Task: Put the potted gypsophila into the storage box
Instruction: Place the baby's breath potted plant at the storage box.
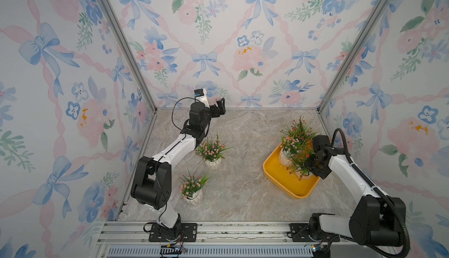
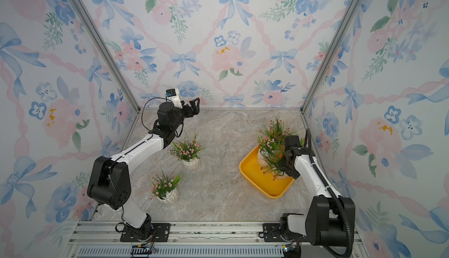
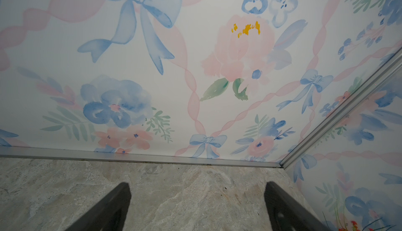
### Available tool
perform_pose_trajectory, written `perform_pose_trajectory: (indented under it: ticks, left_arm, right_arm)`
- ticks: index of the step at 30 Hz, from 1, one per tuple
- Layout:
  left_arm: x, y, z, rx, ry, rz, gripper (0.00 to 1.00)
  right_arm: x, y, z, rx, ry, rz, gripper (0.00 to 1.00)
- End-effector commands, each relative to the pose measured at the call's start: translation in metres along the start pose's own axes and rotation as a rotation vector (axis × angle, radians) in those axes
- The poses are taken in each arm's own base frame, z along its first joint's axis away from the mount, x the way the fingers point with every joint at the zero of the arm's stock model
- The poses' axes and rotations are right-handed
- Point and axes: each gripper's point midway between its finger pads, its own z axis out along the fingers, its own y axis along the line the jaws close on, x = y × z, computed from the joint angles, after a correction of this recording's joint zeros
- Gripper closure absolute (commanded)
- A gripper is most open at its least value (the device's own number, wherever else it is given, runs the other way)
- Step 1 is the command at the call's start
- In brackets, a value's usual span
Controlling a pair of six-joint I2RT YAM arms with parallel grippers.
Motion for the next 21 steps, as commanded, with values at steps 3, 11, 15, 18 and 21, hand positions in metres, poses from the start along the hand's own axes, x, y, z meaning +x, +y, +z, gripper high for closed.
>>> perform_pose_trajectory:
  ticks: [3, 11, 15, 18, 21]
  left_arm:
    - [-0.013, -0.006, -0.008, 0.009, -0.034, -0.002, 0.02]
    - [-0.014, -0.005, -0.008, 0.011, -0.031, 0.006, 0.02]
    - [-0.013, -0.003, -0.007, 0.018, -0.025, 0.0, 0.02]
    - [-0.013, -0.005, -0.006, 0.025, -0.022, -0.002, 0.02]
    - [-0.014, -0.006, -0.005, 0.032, -0.022, -0.001, 0.02]
  right_arm:
    - [-0.021, 0.003, -0.006, -0.006, -0.052, 0.018, 0.97]
    - [-0.021, 0.002, -0.015, -0.025, -0.068, 0.049, 0.64]
    - [-0.021, 0.0, -0.024, -0.04, -0.084, 0.072, 0.58]
    - [-0.022, -0.001, -0.039, -0.054, -0.131, 0.078, 0.54]
    - [-0.023, -0.005, -0.052, -0.067, -0.17, 0.09, 0.51]
